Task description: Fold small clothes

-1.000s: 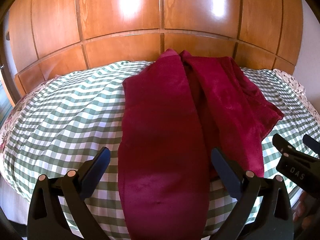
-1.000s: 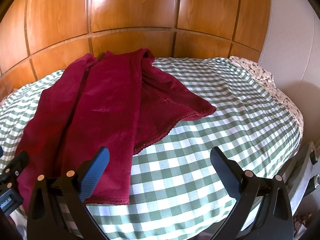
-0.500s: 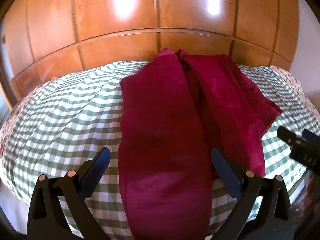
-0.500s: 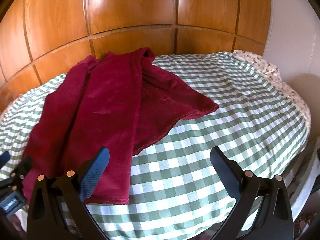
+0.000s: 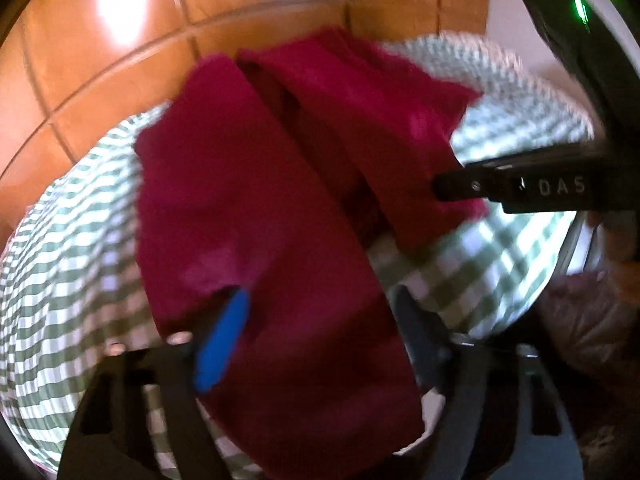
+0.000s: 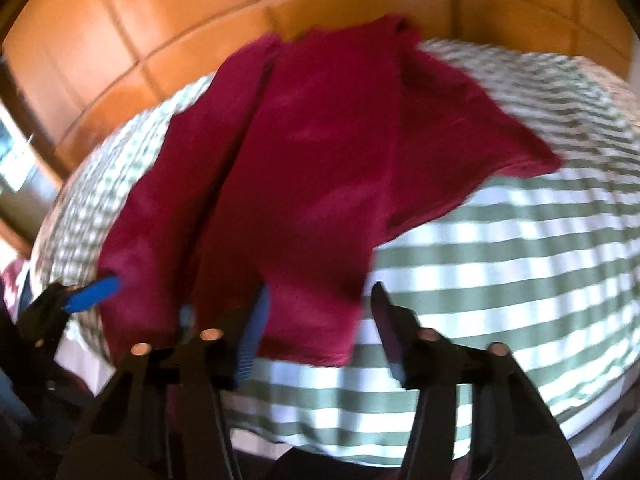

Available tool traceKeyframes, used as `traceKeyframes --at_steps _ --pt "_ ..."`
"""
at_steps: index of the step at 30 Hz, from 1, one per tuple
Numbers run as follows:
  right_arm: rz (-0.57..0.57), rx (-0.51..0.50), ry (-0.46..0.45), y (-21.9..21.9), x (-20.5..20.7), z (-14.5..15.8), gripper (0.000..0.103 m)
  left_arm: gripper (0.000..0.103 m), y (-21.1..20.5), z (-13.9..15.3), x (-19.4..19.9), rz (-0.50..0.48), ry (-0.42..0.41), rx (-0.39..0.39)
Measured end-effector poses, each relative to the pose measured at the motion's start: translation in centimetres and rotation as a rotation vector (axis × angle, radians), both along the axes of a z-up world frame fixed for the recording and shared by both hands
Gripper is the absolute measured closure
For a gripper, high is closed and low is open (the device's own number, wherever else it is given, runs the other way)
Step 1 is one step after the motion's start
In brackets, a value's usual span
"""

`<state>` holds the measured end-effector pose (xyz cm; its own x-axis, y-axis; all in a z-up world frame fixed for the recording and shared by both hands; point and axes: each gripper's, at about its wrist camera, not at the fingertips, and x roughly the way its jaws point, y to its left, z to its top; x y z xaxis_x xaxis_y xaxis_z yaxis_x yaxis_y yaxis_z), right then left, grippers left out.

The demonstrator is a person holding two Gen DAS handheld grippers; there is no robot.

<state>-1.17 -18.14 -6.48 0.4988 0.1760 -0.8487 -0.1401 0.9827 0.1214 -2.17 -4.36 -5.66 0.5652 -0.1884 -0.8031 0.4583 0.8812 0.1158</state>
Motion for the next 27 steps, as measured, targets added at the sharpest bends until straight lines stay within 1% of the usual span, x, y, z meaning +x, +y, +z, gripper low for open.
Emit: traceKeyframes --at_steps 1,2,3,4,5,6,7,8,9,10,12,15,16,18,19,21,22,23,24,25,26,27 --pt "0.031 -0.045 -0.009 0.8 -0.1 -0.1 0.081 0.053 -0.4 -0.1 -0.3 -0.010 -0.032 0.035" --pt "0.052 -0.072 -0.022 1.1 -0.2 0.1 0.093 0.077 -0.5 0.0 -0.5 -0.009 -0.042 0.035" --pt "0.066 -0.079 -0.033 1.2 -0.3 0.6 0.098 0.093 0.0 0.4 -0.2 0.013 -0.048 0.019" --pt "0.076 -0.064 -0.048 1.0 -0.3 1.4 0.099 0.093 0.8 0.8 0.3 0.040 -0.036 -0.016" --pt "0.087 -0.054 -0.066 0.6 -0.3 2.5 0.099 0.094 2.2 1.6 0.9 0.067 -0.012 -0.095" --pt "0.093 -0.057 -0.097 0.3 -0.4 3.4 0.099 0.095 3.4 2.3 1.2 0.091 -0.005 -0.150" --pt "0.092 -0.061 -0.135 -0.3 -0.4 4.9 0.099 0.095 4.8 3.2 1.5 0.126 -0.014 -0.208" --pt "0.084 -0.066 -0.168 -0.9 -0.3 6.2 0.100 0.095 6.0 3.9 1.9 0.154 -0.019 -0.243" --pt "0.073 -0.075 -0.196 -1.5 -0.1 7.1 0.100 0.095 7.1 4.5 2.3 0.184 -0.023 -0.269" --pt "0.047 -0.089 -0.238 -2.4 0.3 8.6 0.100 0.095 8.4 5.3 3.0 0.222 -0.029 -0.299" --pt "0.000 -0.104 -0.295 -4.1 1.3 10.8 0.103 0.095 10.7 6.6 4.4 0.280 -0.046 -0.346" --pt "-0.092 -0.146 -0.369 -7.7 3.7 14.2 0.103 0.095 15.0 8.9 7.6 0.387 -0.092 -0.396" --pt "-0.125 -0.184 -0.397 -9.0 5.2 15.3 0.103 0.095 16.1 9.8 8.8 0.423 -0.111 -0.402" --pt "-0.167 -0.232 -0.415 -10.9 7.2 16.5 0.103 0.095 19.2 11.7 11.3 0.512 -0.167 -0.384" --pt "-0.207 -0.244 -0.414 -12.4 8.9 17.1 0.103 0.095 20.2 12.2 12.4 0.546 -0.184 -0.371" --pt "-0.243 -0.227 -0.382 -14.3 11.4 17.5 0.103 0.095 23.2 13.5 15.7 0.646 -0.214 -0.330" --pt "-0.247 -0.230 -0.381 -14.3 12.0 17.4 0.103 0.095 24.2 13.9 17.0 0.683 -0.225 -0.307" --pt "-0.237 -0.228 -0.372 -14.1 12.6 17.1 0.103 0.095 25.8 14.4 18.8 0.741 -0.238 -0.277" --pt "-0.216 -0.212 -0.352 -13.7 13.3 16.5 0.103 0.095 27.1 14.7 20.1 0.788 -0.243 -0.265" --pt "-0.191 -0.181 -0.320 -13.1 13.6 15.4 0.100 0.095 28.7 15.0 21.8 0.847 -0.244 -0.256" --pt "-0.170 -0.164 -0.290 -12.5 13.9 14.4 0.078 0.094 29.9 15.3 23.1 0.889 -0.249 -0.240" --pt "-0.158 -0.159 -0.275 -11.9 13.8 13.7 0.061 0.091 30.8 15.4 23.9 0.919 -0.248 -0.228"
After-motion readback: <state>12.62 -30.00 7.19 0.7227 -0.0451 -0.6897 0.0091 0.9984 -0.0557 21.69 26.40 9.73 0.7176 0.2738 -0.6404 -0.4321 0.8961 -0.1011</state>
